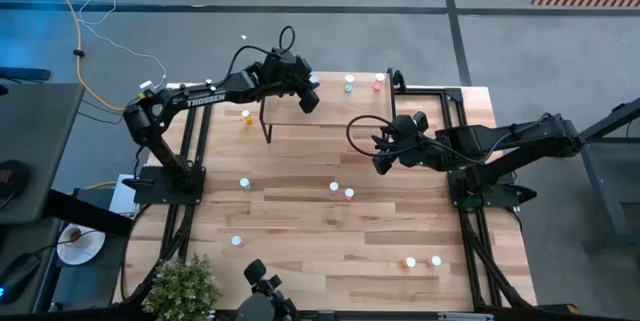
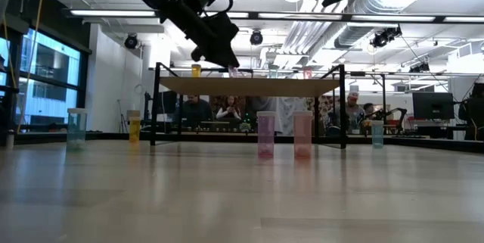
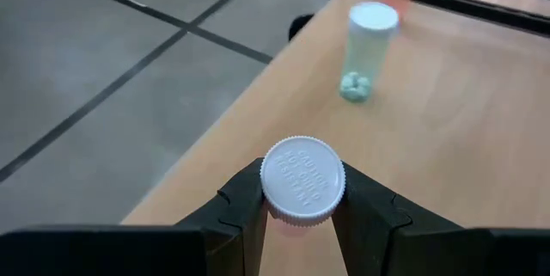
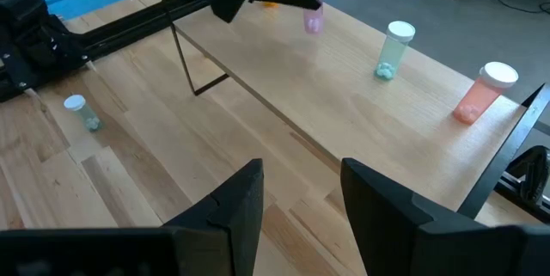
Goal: Pick and place medicine bottles onto shelf by color
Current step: Put the middle purple pill bottle on the shelf
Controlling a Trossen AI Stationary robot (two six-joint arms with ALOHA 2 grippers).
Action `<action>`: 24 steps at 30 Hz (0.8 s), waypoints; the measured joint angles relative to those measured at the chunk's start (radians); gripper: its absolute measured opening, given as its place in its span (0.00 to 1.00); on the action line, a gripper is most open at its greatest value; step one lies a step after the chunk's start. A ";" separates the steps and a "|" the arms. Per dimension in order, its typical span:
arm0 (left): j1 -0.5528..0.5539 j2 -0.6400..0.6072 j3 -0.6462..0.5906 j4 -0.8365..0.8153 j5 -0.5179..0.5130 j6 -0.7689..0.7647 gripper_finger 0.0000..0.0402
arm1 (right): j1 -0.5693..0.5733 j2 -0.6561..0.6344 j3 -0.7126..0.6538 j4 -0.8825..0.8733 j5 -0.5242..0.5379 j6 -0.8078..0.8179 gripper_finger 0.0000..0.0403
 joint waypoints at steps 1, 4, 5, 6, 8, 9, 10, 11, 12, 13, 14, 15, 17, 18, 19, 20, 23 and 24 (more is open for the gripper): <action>0.003 0.000 0.000 0.004 -0.001 0.000 0.26 | 0.000 0.000 0.000 0.000 0.000 0.000 0.37; 0.009 0.000 0.000 -0.001 -0.006 -0.013 0.26 | 0.000 0.000 0.000 0.000 0.000 0.000 0.37; 0.011 0.000 0.000 -0.004 -0.004 -0.020 0.26 | 0.000 0.000 0.000 0.000 0.000 0.000 0.37; 0.014 0.000 0.000 -0.006 0.000 -0.026 0.26 | 0.000 0.000 0.000 0.000 0.000 0.000 0.37; 0.016 0.000 0.000 -0.017 0.002 -0.026 0.26 | 0.000 0.000 0.000 0.000 0.000 0.000 0.37; 0.016 0.000 0.000 -0.021 0.003 -0.023 0.26 | 0.000 0.000 0.000 0.000 0.000 0.000 0.37; 0.016 0.000 0.000 -0.022 0.003 -0.020 0.26 | 0.000 0.000 0.000 0.000 0.000 0.000 0.37; 0.014 0.000 0.000 -0.021 0.004 -0.019 0.26 | 0.000 0.000 0.000 0.000 0.000 0.000 0.37; 0.014 0.000 0.000 -0.021 0.003 -0.019 0.26 | 0.000 0.000 0.000 0.000 0.000 0.000 0.37; 0.014 0.000 0.000 -0.023 0.004 -0.023 0.26 | 0.000 0.000 0.000 0.000 0.000 0.000 0.37; 0.014 0.000 0.000 -0.028 0.005 -0.026 0.26 | 0.000 0.000 0.000 0.000 0.000 0.000 0.37; 0.014 0.000 0.000 -0.036 0.005 -0.026 0.26 | 0.000 0.000 0.000 0.000 0.000 0.003 0.37; 0.014 0.000 0.000 -0.049 0.004 -0.026 0.26 | 0.000 0.000 0.000 0.000 0.000 0.007 0.37; 0.014 0.000 0.000 -0.050 0.004 -0.024 0.26 | 0.000 0.000 0.000 0.000 0.000 0.007 0.37; 0.013 0.001 0.000 -0.045 0.002 -0.020 0.26 | 0.000 0.000 0.000 0.000 0.000 0.007 0.37; 0.013 0.001 0.000 -0.037 0.002 -0.020 0.26 | 0.000 0.000 0.000 0.000 0.000 0.007 0.37; 0.015 0.002 0.000 -0.037 0.001 -0.026 0.26 | 0.000 0.000 0.000 0.000 0.000 0.008 0.37; 0.015 0.005 0.000 -0.036 -0.002 -0.026 0.26 | 0.000 0.000 0.000 0.000 0.000 0.008 0.37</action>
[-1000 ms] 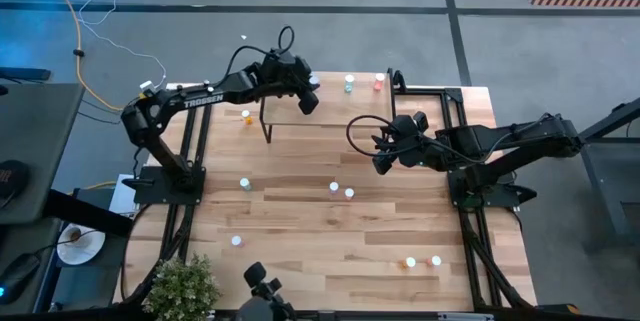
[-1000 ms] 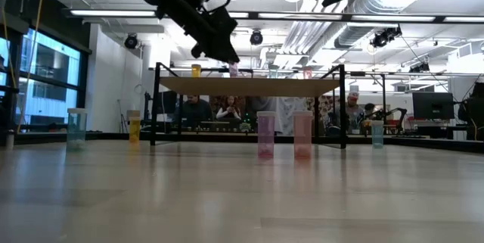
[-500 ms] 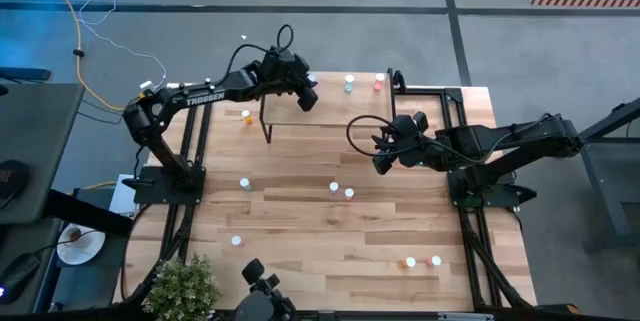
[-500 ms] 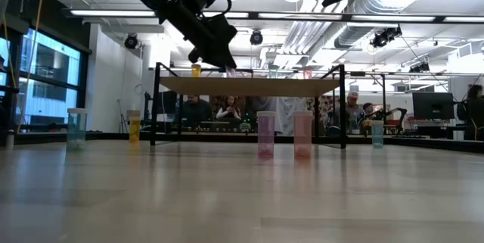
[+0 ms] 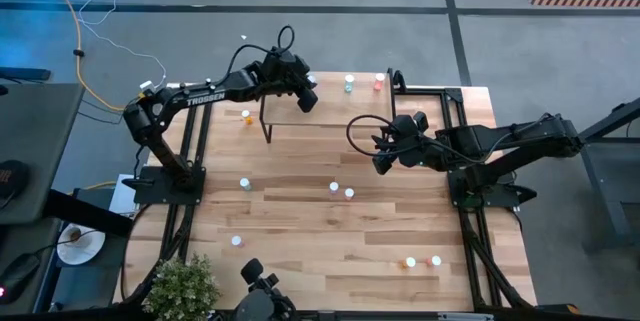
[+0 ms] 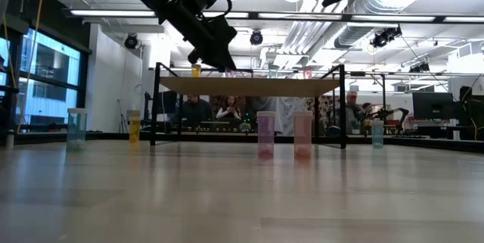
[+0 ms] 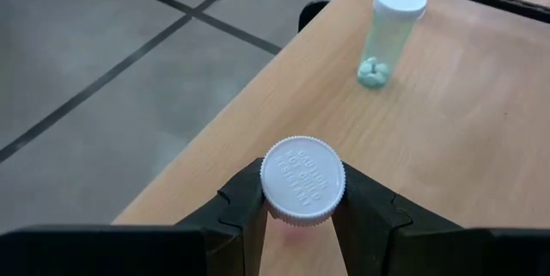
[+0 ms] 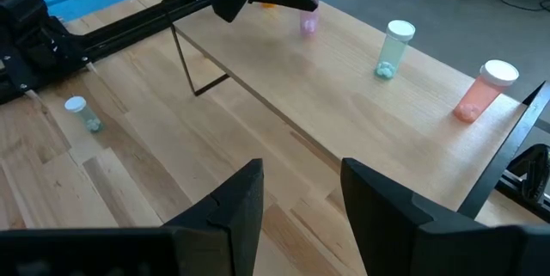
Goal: Pick and place medicine bottles onto shelf by color
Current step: Put the middle purple pill bottle on the shelf
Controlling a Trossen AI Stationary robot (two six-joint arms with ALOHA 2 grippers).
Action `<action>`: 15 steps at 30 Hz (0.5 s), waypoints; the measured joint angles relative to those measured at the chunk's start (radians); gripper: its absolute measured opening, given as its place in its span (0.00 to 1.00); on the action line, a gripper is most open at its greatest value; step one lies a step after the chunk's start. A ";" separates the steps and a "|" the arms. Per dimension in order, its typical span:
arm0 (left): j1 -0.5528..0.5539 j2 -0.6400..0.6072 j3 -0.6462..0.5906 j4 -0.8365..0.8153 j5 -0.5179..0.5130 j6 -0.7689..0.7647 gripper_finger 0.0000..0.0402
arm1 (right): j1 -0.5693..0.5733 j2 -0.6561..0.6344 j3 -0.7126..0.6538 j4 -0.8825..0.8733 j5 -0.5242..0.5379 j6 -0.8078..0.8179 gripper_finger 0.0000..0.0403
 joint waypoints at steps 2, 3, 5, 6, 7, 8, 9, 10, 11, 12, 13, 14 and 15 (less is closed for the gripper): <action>0.000 0.009 0.000 0.001 -0.013 0.000 0.26 | 0.000 0.000 0.000 0.000 0.000 0.000 0.37; 0.001 0.013 0.000 0.007 -0.018 0.000 0.26 | 0.000 0.000 0.000 0.000 0.000 0.000 0.37; 0.001 0.019 0.001 0.014 -0.017 0.000 0.26 | 0.000 0.000 0.000 0.000 0.000 0.000 0.37; 0.001 0.019 0.001 0.014 -0.016 0.003 0.26 | 0.000 0.000 0.000 0.000 0.000 0.000 0.37; 0.000 0.019 0.001 0.016 -0.019 0.009 0.26 | 0.000 0.000 0.000 0.000 0.000 0.000 0.37; 0.000 0.019 0.001 0.020 -0.020 0.013 0.26 | 0.000 0.000 0.000 0.000 0.000 0.000 0.37; 0.000 0.019 0.001 0.022 -0.020 0.014 0.26 | 0.000 0.000 0.000 0.000 0.000 0.000 0.37; 0.000 0.019 0.001 0.024 -0.020 0.011 0.26 | 0.000 0.000 0.000 0.000 0.000 0.000 0.37; 0.000 0.019 0.001 0.024 -0.019 0.010 0.26 | 0.000 0.000 0.000 0.000 0.000 0.000 0.37; 0.000 0.019 0.001 0.025 -0.019 0.008 0.26 | 0.000 0.000 0.000 0.000 0.000 0.000 0.37; 0.000 0.019 0.001 0.023 -0.019 0.008 0.26 | 0.000 0.000 0.000 0.000 0.000 0.000 0.37; 0.000 0.019 0.001 0.023 -0.020 0.008 0.26 | 0.000 0.000 0.000 0.000 0.000 0.000 0.37; 0.000 0.019 0.001 0.023 -0.019 0.008 0.26 | 0.000 0.000 0.000 0.000 0.000 0.000 0.37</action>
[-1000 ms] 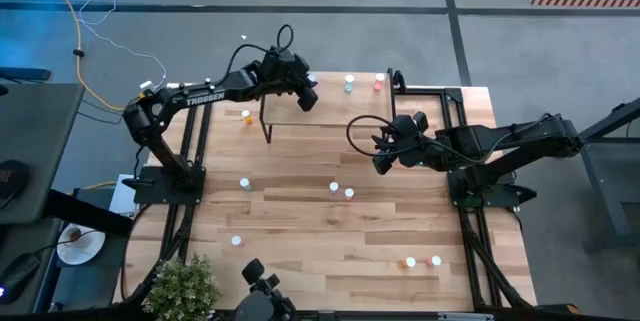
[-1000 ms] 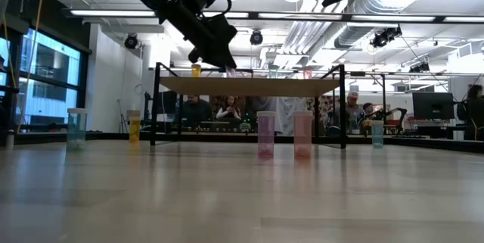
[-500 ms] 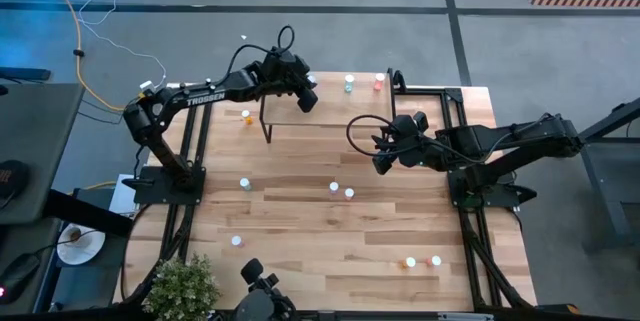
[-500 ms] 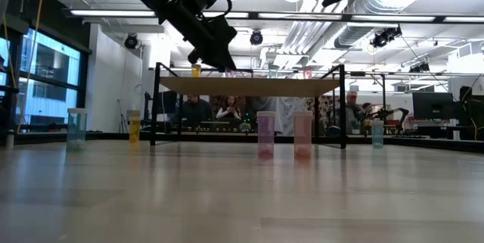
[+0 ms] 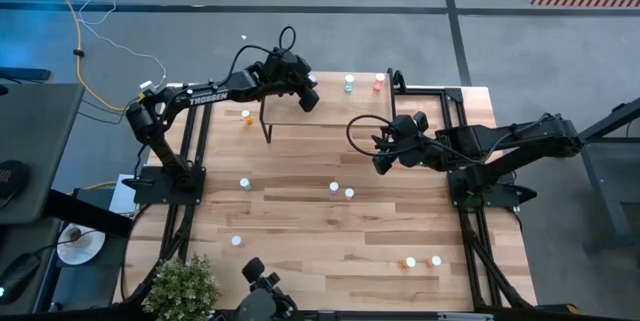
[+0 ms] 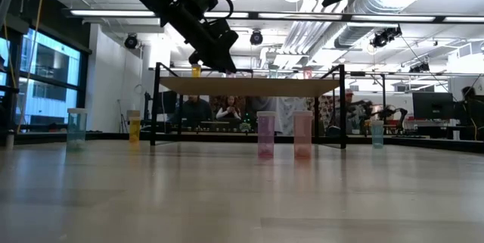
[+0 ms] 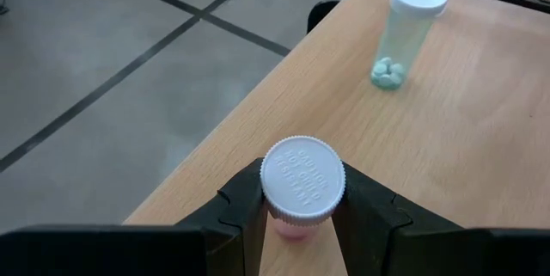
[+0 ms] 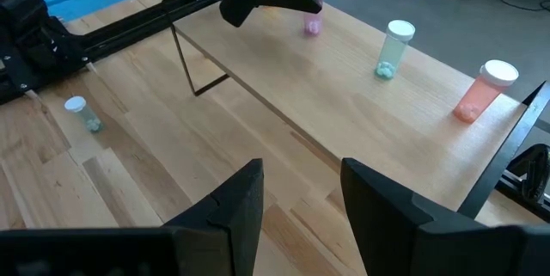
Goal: Pick and place medicine bottles onto shelf by color
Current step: Put the middle purple pill bottle on the shelf
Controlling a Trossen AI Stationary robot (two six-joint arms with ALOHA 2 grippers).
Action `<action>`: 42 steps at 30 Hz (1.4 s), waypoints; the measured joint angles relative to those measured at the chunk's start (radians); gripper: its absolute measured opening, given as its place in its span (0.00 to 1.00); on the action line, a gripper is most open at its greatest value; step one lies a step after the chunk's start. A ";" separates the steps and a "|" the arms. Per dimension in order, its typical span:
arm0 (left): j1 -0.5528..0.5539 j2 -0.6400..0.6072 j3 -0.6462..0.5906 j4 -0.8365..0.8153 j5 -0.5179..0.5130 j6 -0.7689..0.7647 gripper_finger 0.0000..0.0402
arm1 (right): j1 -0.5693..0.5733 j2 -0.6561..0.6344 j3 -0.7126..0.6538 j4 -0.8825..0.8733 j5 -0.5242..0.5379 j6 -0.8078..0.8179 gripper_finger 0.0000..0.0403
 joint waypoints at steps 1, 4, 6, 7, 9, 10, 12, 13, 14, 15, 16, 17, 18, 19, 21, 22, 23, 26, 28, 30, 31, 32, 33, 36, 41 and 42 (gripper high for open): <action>0.000 0.000 0.000 0.000 0.000 0.000 0.26 | 0.000 0.000 0.000 0.000 0.000 0.000 0.37; 0.000 0.000 0.000 0.000 0.000 0.000 0.26 | 0.000 0.000 0.000 0.000 0.000 0.000 0.37; 0.000 0.000 0.000 -0.001 0.000 0.000 0.26 | 0.000 0.000 0.000 0.000 0.000 0.000 0.37; 0.000 0.000 0.000 -0.001 0.000 0.000 0.26 | 0.000 0.000 0.000 0.000 0.000 0.000 0.37; 0.000 0.000 0.000 -0.001 0.000 0.000 0.26 | 0.000 0.000 0.000 0.000 0.000 0.000 0.37; 0.000 0.000 0.000 -0.001 0.000 0.000 0.26 | 0.000 0.000 0.000 0.000 0.000 0.000 0.37; 0.000 0.000 0.000 -0.001 0.000 0.000 0.26 | 0.000 0.000 0.000 0.000 0.000 0.000 0.37; 0.000 0.000 0.000 -0.001 0.000 0.000 0.26 | 0.000 0.000 0.000 0.000 0.000 0.000 0.37; 0.000 0.000 0.000 -0.002 0.000 -0.001 0.26 | 0.000 0.000 0.000 0.000 0.000 0.001 0.37; 0.000 0.000 0.000 -0.002 0.000 -0.004 0.26 | 0.000 0.000 0.000 0.000 0.000 0.008 0.37; 0.000 0.000 0.000 -0.002 0.000 -0.008 0.26 | 0.000 0.000 0.000 0.000 0.000 0.012 0.37; 0.000 0.000 0.000 -0.002 -0.001 -0.009 0.26 | 0.000 0.000 0.000 0.000 0.000 0.012 0.37; 0.000 0.000 0.000 -0.002 -0.001 -0.008 0.26 | 0.000 0.000 0.000 0.000 0.000 0.012 0.37; 0.000 0.000 0.000 -0.002 -0.001 -0.008 0.26 | 0.000 0.000 0.000 0.000 0.000 0.012 0.37; 0.000 0.000 0.000 -0.002 -0.003 -0.008 0.26 | 0.000 0.000 0.000 0.000 0.000 0.012 0.37; 0.000 0.000 0.000 -0.002 -0.003 -0.008 0.26 | 0.000 0.000 0.000 0.000 0.000 0.012 0.37; 0.000 0.000 0.000 -0.001 -0.003 -0.008 0.26 | 0.000 0.000 0.000 0.000 0.000 0.012 0.37; 0.000 0.000 -0.001 -0.001 -0.003 -0.008 0.26 | 0.000 0.000 0.000 0.000 0.000 0.012 0.37; 0.000 0.000 -0.001 -0.001 -0.003 -0.008 0.26 | 0.000 0.000 0.000 0.000 0.000 0.012 0.37; 0.000 0.000 -0.001 -0.001 -0.003 -0.008 0.26 | 0.000 0.000 0.000 0.000 0.000 0.012 0.37; 0.000 0.000 -0.001 -0.001 -0.003 -0.008 0.26 | 0.000 0.000 0.000 0.000 0.000 0.012 0.37; 0.000 0.000 -0.001 -0.001 -0.003 -0.008 0.26 | 0.000 0.000 0.000 0.000 0.000 0.012 0.37; 0.000 0.000 -0.001 0.000 -0.003 -0.003 0.26 | 0.000 0.000 0.000 0.000 0.000 0.012 0.37; 0.000 0.000 -0.001 0.000 -0.003 0.007 0.26 | 0.000 0.000 0.000 0.000 0.000 0.011 0.37; 0.000 0.000 -0.001 0.000 -0.003 0.008 0.26 | 0.000 0.000 0.000 0.000 0.000 0.011 0.37; 0.000 0.000 -0.001 0.000 -0.003 0.009 0.26 | 0.000 0.000 0.000 0.000 0.000 0.011 0.37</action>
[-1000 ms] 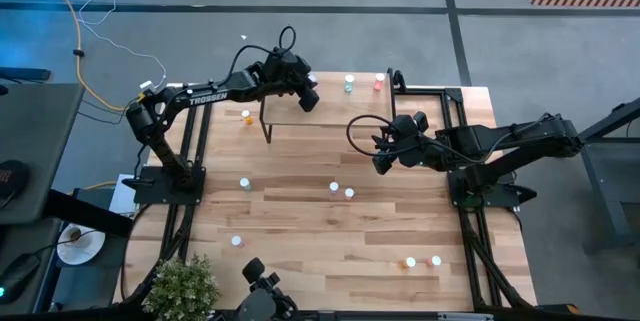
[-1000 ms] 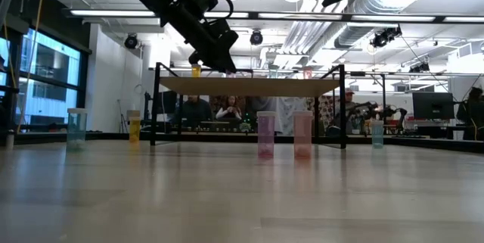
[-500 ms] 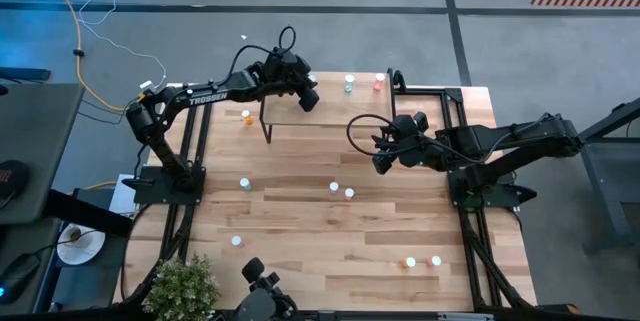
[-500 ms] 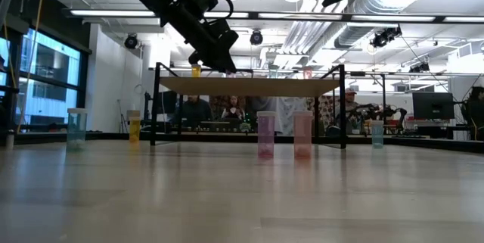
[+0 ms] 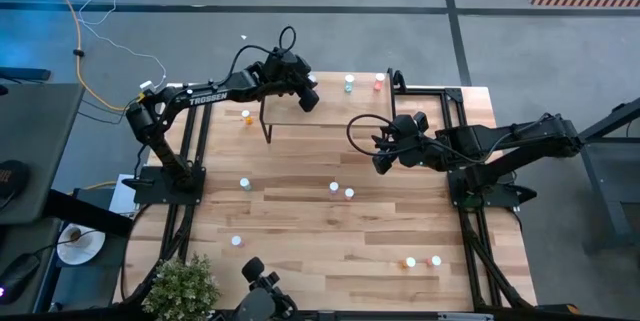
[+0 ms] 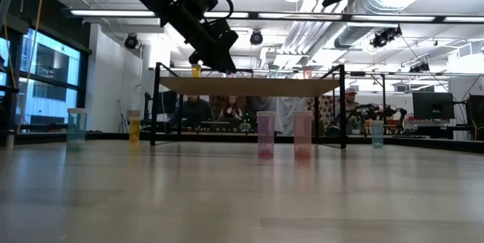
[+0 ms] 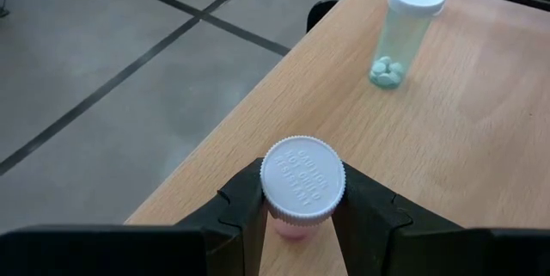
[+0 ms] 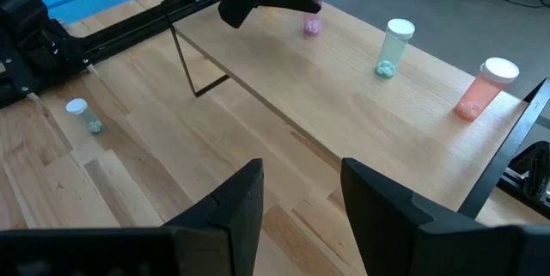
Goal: Pick and place medicine bottles onto shelf by color
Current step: Put the middle purple pill bottle on the shelf
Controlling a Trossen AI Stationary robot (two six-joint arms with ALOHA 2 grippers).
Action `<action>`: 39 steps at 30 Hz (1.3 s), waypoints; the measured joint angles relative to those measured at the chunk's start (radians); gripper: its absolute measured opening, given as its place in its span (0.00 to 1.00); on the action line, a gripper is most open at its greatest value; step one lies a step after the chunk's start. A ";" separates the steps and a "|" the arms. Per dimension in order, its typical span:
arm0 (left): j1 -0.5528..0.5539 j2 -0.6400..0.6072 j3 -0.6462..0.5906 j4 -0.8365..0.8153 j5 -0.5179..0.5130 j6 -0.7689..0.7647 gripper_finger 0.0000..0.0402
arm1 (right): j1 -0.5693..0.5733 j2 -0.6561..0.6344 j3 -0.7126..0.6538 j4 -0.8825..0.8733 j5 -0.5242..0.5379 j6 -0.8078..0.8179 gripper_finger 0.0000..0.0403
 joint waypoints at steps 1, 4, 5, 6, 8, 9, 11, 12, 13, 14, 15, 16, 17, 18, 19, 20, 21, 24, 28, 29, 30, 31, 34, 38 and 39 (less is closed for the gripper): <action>0.000 0.000 0.000 0.000 0.000 0.000 0.26 | 0.000 0.000 0.000 0.000 0.000 0.000 0.37; 0.000 0.000 0.000 0.000 0.000 0.008 0.26 | 0.000 0.000 0.000 0.000 0.000 0.000 0.37; 0.000 0.000 0.000 0.001 0.000 0.009 0.26 | 0.000 0.000 0.000 0.000 0.000 0.000 0.37; 0.000 0.000 0.000 0.000 0.000 0.009 0.27 | 0.000 0.000 0.000 0.000 0.000 0.000 0.37; 0.000 0.000 0.000 0.001 0.000 0.010 0.29 | 0.000 0.000 0.000 0.000 0.000 0.000 0.37; 0.000 0.000 0.000 0.001 0.000 0.010 0.31 | 0.000 0.000 0.000 0.000 0.000 0.000 0.37; 0.000 0.000 -0.001 0.000 -0.001 0.009 0.34 | 0.000 0.000 0.000 0.000 0.000 0.000 0.37; 0.000 0.000 -0.001 0.001 -0.004 0.009 0.36 | 0.000 0.000 0.000 0.000 0.000 0.000 0.37; 0.000 0.000 -0.001 0.004 -0.006 0.008 0.37 | 0.000 0.000 0.000 0.000 0.000 0.000 0.37; 0.000 0.000 -0.001 0.007 -0.007 0.008 0.38 | 0.000 0.000 0.000 0.000 0.000 0.000 0.37; 0.000 0.000 -0.001 0.007 -0.009 0.008 0.39 | 0.000 0.000 0.000 0.000 0.000 0.000 0.37; 0.000 0.000 -0.001 0.007 -0.015 0.008 0.40 | 0.000 0.000 0.000 0.000 0.000 0.000 0.37; 0.000 0.000 -0.001 0.008 -0.024 0.008 0.40 | 0.000 0.000 0.000 0.000 0.000 0.000 0.37; 0.000 0.000 -0.001 0.013 -0.028 0.008 0.41 | 0.000 0.000 0.000 0.000 0.000 0.000 0.37; 0.000 0.000 -0.001 0.019 -0.029 0.007 0.41 | 0.000 0.000 0.000 0.000 0.000 0.000 0.37; 0.000 0.000 -0.001 0.023 -0.027 0.007 0.41 | 0.000 0.000 0.000 0.000 0.000 0.000 0.37; 0.000 0.000 -0.001 0.026 -0.025 0.006 0.41 | 0.000 0.000 0.000 0.000 0.000 0.000 0.37; 0.000 0.000 -0.001 0.030 -0.021 -0.005 0.41 | 0.000 0.000 0.000 0.000 0.000 0.000 0.37; 0.000 0.000 -0.001 0.031 -0.018 -0.010 0.41 | 0.000 0.000 0.000 0.000 0.000 -0.003 0.37; 0.000 0.000 -0.001 0.031 -0.015 -0.010 0.41 | 0.000 0.000 0.000 0.000 0.000 -0.003 0.37; 0.000 0.000 -0.001 0.032 -0.011 -0.010 0.41 | 0.000 0.000 0.000 0.000 0.000 -0.003 0.37; 0.000 0.000 -0.001 0.035 -0.011 -0.010 0.41 | 0.000 0.000 0.000 0.000 0.000 -0.003 0.37; 0.000 0.000 -0.001 0.047 -0.023 -0.010 0.41 | 0.000 0.000 0.000 0.000 0.000 -0.003 0.37; 0.000 0.000 -0.001 0.053 -0.024 -0.010 0.41 | 0.000 0.000 0.000 0.000 0.000 -0.003 0.37; 0.000 0.000 -0.001 0.053 -0.024 -0.010 0.41 | 0.000 0.000 0.000 0.000 0.000 -0.003 0.37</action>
